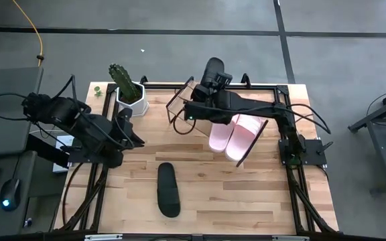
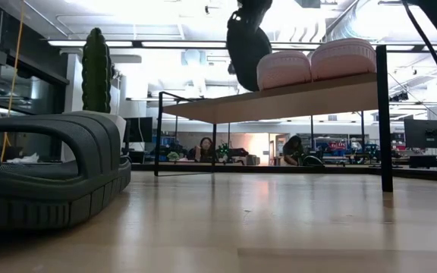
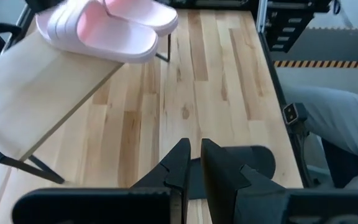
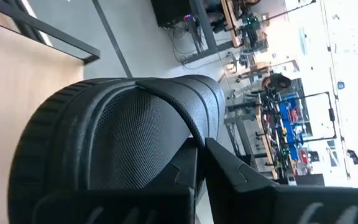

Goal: Pick and place slides into the shelf
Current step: Put the right black slipper on the shelf

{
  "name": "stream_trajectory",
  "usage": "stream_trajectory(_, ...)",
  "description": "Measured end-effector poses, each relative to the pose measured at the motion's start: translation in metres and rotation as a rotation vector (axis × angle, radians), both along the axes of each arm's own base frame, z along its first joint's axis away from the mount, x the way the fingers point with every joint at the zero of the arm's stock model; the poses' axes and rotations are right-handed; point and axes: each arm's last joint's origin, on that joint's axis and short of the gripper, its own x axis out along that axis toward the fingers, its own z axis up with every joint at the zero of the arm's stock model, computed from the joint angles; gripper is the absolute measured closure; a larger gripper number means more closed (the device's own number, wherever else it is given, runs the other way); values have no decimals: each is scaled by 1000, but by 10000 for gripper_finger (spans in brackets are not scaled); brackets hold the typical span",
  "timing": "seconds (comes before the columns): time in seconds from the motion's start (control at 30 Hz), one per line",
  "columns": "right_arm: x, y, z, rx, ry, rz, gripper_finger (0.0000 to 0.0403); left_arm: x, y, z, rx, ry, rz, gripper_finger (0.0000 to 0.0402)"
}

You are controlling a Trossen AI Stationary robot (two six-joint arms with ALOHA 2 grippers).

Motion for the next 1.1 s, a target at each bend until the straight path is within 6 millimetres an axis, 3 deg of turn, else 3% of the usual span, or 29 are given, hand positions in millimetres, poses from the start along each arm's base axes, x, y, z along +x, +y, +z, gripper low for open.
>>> stream_trajectory(0.5,-8,-44,1,-22,99,-82,403,2,-1,-6,0,15,5,371)
stream_trajectory(0.73,-13,-47,7,0,96,-80,403,2,-1,-6,-6,15,10,371)
stream_trajectory(0.9,-27,-45,25,17,72,-60,403,2,-1,-6,-6,15,11,371)
stream_trajectory(1.1,-73,-32,73,29,-117,-47,403,2,-1,-6,-6,15,11,371)
